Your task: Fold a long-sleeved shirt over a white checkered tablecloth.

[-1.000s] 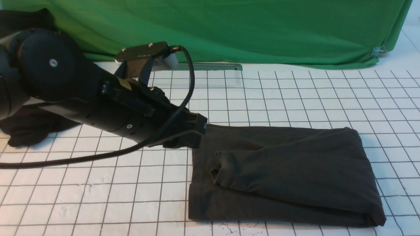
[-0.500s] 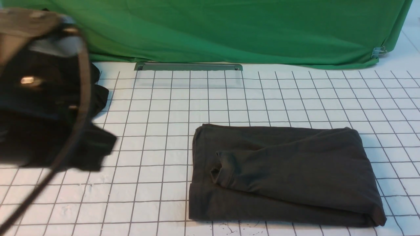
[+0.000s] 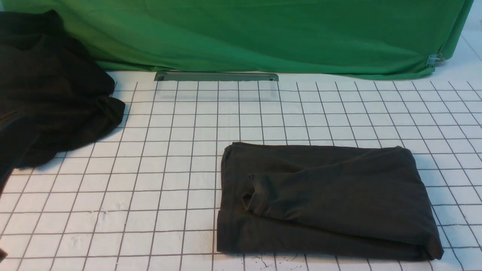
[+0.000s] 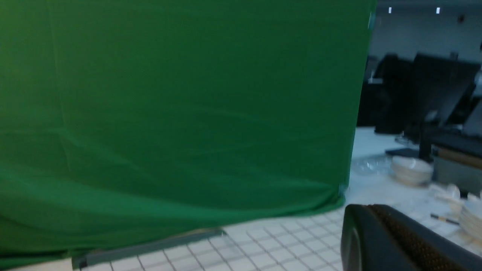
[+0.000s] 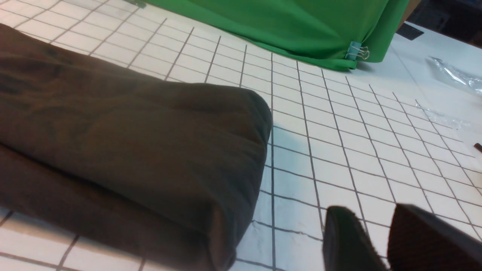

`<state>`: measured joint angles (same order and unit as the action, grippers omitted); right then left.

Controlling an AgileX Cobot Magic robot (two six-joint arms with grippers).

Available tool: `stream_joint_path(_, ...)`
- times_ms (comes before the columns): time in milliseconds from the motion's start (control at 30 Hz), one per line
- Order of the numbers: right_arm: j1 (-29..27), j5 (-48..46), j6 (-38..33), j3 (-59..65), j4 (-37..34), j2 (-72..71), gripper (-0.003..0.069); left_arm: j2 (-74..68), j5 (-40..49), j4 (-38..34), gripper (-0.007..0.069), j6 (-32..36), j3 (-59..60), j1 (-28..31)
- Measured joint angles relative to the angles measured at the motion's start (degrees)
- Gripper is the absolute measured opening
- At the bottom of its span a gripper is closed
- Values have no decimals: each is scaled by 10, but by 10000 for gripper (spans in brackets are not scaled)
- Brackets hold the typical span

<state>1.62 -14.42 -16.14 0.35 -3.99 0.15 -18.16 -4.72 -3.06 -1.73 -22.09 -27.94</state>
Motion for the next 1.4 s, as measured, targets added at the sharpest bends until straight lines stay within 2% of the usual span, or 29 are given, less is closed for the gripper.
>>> stream_joint_path(100,0,0,0,0,0,0,187,7,-31,0,1,0,43,0)
stream_joint_path(533,0,0,0,0,0,0,210,7,-2,-1,1,17,155,7)
stream_joint_path(600,0,0,0,0,0,0,214,7,-6,-10,1,24,168,21)
stream_joint_path(767,0,1,0,0,0,0,225,57,-4,-37,1,50,217,103)
stream_joint_path(900,0,1,0,0,0,0,235,148,55,-31,1,51,224,212)
stream_joint_path(1033,0,2,0,0,0,0,238,179,129,-11,1,51,225,281)
stream_joint_path(1200,0,3,0,0,0,0,239,180,152,-11,1,51,225,297)
stream_joint_path(1400,0,2,0,0,0,0,239,181,178,-11,1,47,225,273)
